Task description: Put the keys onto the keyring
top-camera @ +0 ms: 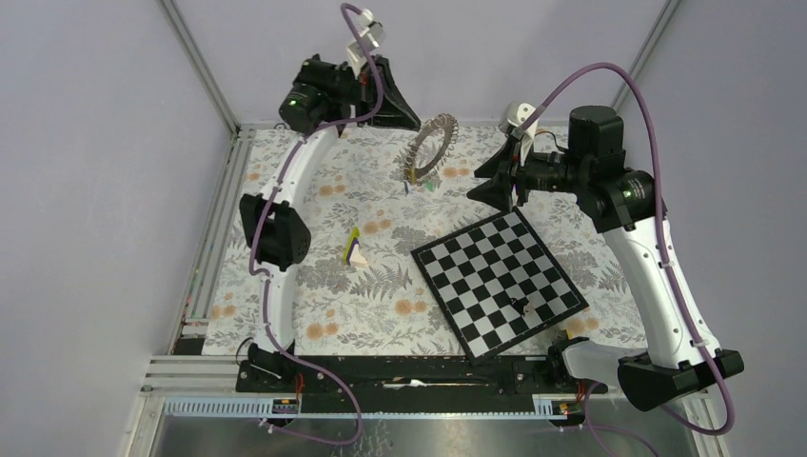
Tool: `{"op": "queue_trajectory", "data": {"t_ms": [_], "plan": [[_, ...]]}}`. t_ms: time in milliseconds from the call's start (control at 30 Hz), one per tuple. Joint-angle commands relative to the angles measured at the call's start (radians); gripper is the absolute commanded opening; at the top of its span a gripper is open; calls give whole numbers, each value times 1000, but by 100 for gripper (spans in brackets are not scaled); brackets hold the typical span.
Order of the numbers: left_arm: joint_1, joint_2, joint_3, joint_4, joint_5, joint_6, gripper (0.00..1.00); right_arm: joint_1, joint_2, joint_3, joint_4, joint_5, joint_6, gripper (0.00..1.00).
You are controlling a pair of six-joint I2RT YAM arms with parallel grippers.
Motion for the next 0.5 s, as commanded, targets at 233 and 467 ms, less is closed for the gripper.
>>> {"op": "queue_trajectory", "data": {"t_ms": [233, 467], "plan": [[99, -478, -484, 78, 91, 397, 0, 3, 19, 26, -11, 57, -19, 55], [150, -577, -592, 82, 90, 370, 0, 3, 56, 41, -7, 55, -11, 55]]}}
